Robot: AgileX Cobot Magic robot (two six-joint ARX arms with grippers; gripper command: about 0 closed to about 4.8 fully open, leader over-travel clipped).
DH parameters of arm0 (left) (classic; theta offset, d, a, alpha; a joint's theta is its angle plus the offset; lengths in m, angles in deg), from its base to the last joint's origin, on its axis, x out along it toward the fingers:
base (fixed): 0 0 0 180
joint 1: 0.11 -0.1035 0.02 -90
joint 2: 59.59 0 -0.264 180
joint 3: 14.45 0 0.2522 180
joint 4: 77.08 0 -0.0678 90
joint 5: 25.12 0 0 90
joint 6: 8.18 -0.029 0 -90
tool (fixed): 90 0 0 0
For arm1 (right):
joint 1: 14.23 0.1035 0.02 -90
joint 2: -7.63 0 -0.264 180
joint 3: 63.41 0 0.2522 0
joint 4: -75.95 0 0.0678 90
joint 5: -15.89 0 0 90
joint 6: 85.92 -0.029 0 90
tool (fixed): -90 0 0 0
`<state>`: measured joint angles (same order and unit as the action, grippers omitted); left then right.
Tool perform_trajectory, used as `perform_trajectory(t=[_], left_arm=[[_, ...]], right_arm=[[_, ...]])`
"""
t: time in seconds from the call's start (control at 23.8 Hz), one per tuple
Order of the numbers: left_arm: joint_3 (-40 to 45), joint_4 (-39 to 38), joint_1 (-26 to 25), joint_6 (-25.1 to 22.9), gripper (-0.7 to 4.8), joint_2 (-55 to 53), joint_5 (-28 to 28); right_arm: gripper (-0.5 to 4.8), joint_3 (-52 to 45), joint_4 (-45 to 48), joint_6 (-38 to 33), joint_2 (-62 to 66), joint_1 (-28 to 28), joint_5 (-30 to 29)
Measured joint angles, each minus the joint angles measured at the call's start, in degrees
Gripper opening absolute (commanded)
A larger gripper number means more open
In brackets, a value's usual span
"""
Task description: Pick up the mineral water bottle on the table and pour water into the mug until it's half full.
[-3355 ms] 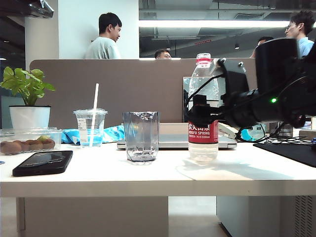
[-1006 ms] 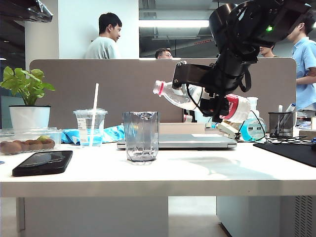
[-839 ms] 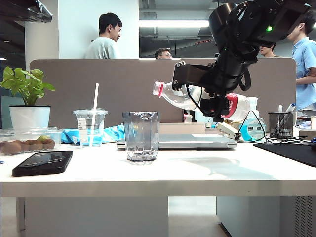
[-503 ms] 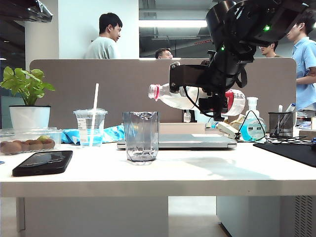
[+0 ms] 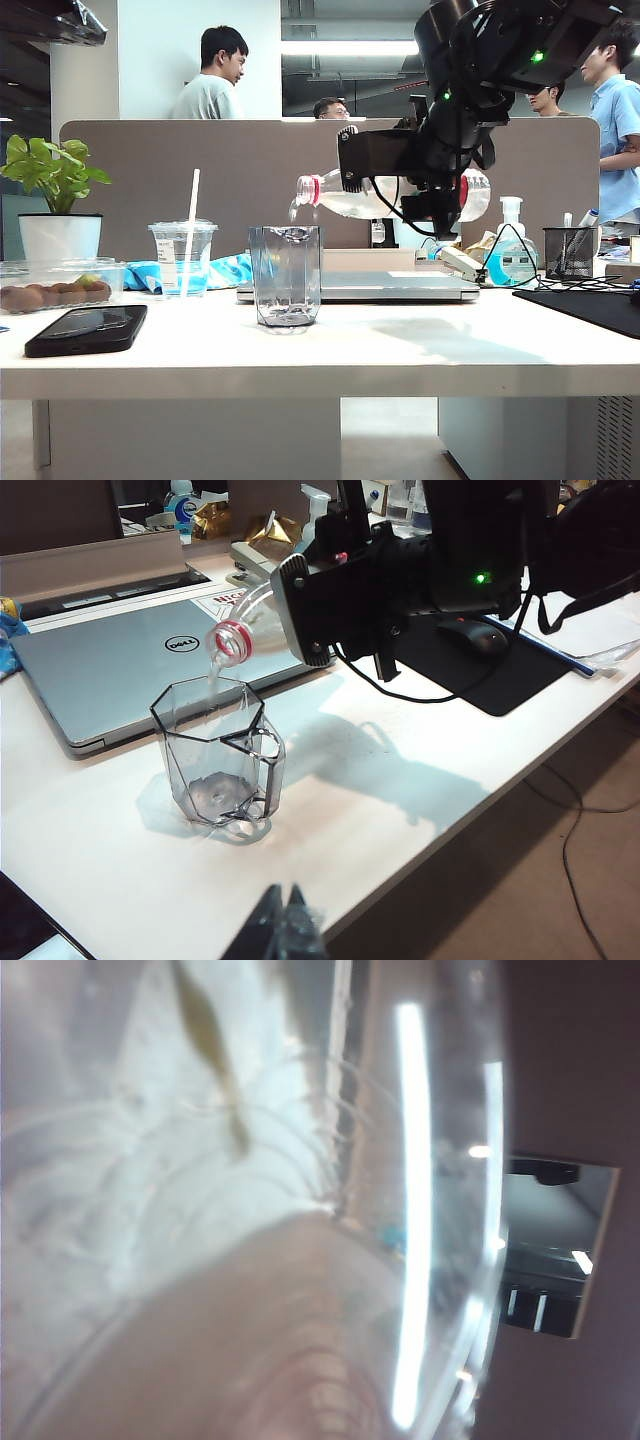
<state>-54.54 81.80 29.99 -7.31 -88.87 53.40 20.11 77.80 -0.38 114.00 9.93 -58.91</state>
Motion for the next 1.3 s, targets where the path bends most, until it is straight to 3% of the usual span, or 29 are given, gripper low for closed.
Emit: perform_trajectory(t=[1.3], left_arm=[[0.0, 0.0, 0.0, 0.0, -0.04, -0.02, 0.0]], right_arm=[[2.64, 0.09, 5.05, 11.13, -0.02, 0.0, 4.13]])
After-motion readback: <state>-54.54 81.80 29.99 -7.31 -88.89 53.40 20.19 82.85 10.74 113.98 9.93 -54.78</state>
